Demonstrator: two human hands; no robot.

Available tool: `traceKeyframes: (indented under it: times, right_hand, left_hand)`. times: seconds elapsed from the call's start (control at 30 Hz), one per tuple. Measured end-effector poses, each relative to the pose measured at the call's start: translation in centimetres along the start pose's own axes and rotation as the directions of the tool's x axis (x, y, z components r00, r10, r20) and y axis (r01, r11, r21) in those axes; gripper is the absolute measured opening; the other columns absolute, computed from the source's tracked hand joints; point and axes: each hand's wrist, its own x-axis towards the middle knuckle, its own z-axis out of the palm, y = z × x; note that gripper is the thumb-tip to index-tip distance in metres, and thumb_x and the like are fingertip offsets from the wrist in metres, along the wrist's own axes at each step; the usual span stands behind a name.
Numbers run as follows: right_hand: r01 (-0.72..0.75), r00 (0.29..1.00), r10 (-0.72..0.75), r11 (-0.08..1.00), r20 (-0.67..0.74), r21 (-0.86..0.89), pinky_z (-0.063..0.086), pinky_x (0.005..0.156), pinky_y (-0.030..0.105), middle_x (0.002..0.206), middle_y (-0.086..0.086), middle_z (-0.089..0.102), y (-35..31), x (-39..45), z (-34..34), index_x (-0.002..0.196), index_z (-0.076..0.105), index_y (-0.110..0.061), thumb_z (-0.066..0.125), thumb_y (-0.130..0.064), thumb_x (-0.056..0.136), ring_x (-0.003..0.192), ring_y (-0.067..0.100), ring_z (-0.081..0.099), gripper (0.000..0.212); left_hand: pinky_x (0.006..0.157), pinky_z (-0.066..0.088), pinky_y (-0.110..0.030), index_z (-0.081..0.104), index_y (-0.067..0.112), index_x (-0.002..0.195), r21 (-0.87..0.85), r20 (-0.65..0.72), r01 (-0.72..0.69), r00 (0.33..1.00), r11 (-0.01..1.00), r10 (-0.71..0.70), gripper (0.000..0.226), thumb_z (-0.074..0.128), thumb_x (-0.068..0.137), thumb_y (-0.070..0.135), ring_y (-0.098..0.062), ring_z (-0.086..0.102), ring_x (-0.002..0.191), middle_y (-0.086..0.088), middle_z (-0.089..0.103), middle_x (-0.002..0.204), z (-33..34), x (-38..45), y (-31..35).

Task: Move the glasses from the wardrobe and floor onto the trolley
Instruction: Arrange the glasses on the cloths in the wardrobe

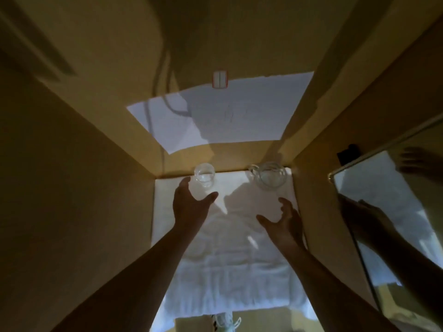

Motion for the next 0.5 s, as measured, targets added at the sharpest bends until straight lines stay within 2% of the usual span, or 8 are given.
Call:
traceKeyframes:
  times: [0.1,0.2,0.27,0.37,0.43,0.5]
  right_hand:
    - [-0.052,0.998,0.055,0.995,-0.035,0.084,0.05,0.101,0.044,0.144,0.014,0.053,1.8,4.3,2.0,0.153,0.036,-0.017,0.089,-0.046,0.071,0.128,0.031,0.055,0.102]
    - [-0.038,0.994,0.056,0.984,-0.099,0.174,0.049,0.103,0.047,0.145,0.012,0.052,3.4,8.3,4.0,0.153,0.034,-0.016,0.093,-0.038,0.067,0.126,0.028,0.055,0.107]
    - [-0.02,0.991,0.055,0.964,-0.124,0.266,0.047,0.106,0.047,0.149,0.01,0.047,4.2,10.5,5.3,0.153,0.032,-0.016,0.096,-0.027,0.064,0.129,0.027,0.053,0.11]
    - [0.038,0.992,0.013,0.917,-0.125,0.397,0.044,0.109,0.039,0.151,-0.001,0.042,5.0,12.8,6.4,0.154,0.032,-0.018,0.096,-0.012,0.061,0.135,0.021,0.046,0.113]
    - [0.09,0.99,-0.031,0.887,-0.135,0.454,0.046,0.104,0.03,0.149,-0.008,0.042,5.3,13.8,6.8,0.154,0.033,-0.021,0.096,-0.007,0.058,0.135,0.016,0.046,0.115]
    - [0.162,0.981,-0.084,0.854,-0.175,0.494,0.048,0.098,0.021,0.148,-0.007,0.045,5.1,14.5,6.9,0.154,0.033,-0.019,0.095,0.001,0.056,0.134,0.013,0.046,0.117]
  left_hand:
    - [0.104,0.038,-0.03,0.043,0.015,0.147,-0.02,-0.031,0.017,0.999,1.0,-0.018,0.094,0.091,0.07,0.037,-0.023,0.049,0.131,-0.004,0.053,0.143,2.2,3.5,-2.5]
    - [0.116,0.036,-0.04,0.039,0.015,0.151,-0.066,-0.033,0.034,0.999,0.997,-0.037,0.103,0.094,0.066,0.036,-0.023,0.044,0.138,-0.004,0.048,0.15,3.9,6.7,-4.6]
    - [0.113,0.04,-0.043,0.04,0.016,0.15,-0.08,-0.032,0.009,0.999,0.997,-0.012,0.107,0.097,0.061,0.031,-0.021,0.046,0.136,-0.002,0.05,0.147,4.8,8.4,-5.7]
    - [0.108,0.046,-0.039,0.044,0.021,0.145,-0.087,-0.023,-0.033,0.999,0.996,0.032,0.103,0.098,0.058,0.025,-0.017,0.053,0.129,0.006,0.058,0.135,6.3,9.7,-6.6]
    - [0.101,0.049,-0.032,0.047,0.025,0.141,-0.091,-0.034,-0.082,0.996,0.992,0.079,0.098,0.098,0.057,0.026,-0.016,0.059,0.121,0.013,0.06,0.122,7.0,10.0,-7.0]
    - [0.095,0.051,-0.028,0.049,0.027,0.14,-0.109,-0.042,-0.127,0.992,0.986,0.123,0.097,0.098,0.057,0.035,-0.012,0.062,0.115,0.019,0.061,0.117,7.2,10.0,-7.2]
